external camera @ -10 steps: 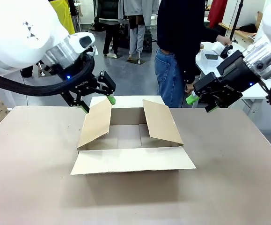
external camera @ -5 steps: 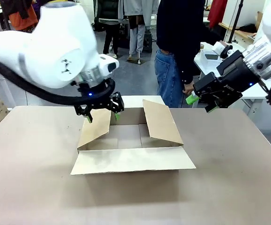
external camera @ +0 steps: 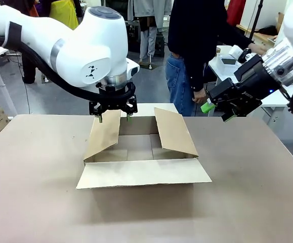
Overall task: Pack the gift set into the box.
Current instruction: Place both hands on the side flaps of the Package Box and spread them outward.
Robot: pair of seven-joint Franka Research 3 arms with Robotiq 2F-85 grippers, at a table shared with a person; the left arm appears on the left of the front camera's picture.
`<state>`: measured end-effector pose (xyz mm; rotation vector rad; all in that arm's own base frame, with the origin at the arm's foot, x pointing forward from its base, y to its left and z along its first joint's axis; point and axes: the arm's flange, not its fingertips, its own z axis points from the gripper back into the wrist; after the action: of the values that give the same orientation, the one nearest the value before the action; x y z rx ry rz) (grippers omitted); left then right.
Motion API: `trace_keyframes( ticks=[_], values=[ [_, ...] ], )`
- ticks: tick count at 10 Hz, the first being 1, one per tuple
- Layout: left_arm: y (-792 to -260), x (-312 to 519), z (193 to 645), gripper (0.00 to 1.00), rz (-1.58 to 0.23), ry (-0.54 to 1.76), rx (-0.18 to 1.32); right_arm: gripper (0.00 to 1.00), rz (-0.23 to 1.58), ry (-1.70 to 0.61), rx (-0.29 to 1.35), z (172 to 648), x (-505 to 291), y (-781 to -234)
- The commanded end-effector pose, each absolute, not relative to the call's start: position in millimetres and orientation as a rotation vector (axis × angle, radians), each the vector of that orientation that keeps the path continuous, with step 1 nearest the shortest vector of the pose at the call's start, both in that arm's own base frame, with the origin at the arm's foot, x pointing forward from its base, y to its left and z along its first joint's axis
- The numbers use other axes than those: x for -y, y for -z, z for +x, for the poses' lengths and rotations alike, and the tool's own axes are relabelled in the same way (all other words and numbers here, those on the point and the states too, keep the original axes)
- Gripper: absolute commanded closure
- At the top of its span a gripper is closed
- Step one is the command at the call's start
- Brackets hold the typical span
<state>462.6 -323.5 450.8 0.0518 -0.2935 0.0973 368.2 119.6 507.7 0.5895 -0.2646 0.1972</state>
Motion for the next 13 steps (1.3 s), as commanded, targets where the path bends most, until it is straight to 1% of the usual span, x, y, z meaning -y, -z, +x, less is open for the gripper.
trace_keyframes(
  ticks=[1,3,6,10,12,13],
  values=[
    [-444,335,468,0.00,0.129,-0.129,0.286,0.00,0.584,-0.170,0.271,367,-122,-509],
    [-440,333,470,0.00,0.138,-0.127,0.286,0.00,0.584,-0.170,0.271,367,-122,-509],
    [-439,320,467,0.00,0.228,-0.159,0.280,0.00,0.584,-0.170,0.271,367,-122,-509],
    [-464,296,453,0.00,0.165,-0.161,0.326,0.00,0.584,-0.170,0.271,367,-122,-509],
    [-483,271,448,0.00,0.137,-0.202,0.368,0.00,0.584,-0.170,0.271,367,-122,-509],
    [-486,257,449,0.00,0.129,-0.217,0.355,0.00,0.584,-0.170,0.271,367,-122,-509]
  ],
)
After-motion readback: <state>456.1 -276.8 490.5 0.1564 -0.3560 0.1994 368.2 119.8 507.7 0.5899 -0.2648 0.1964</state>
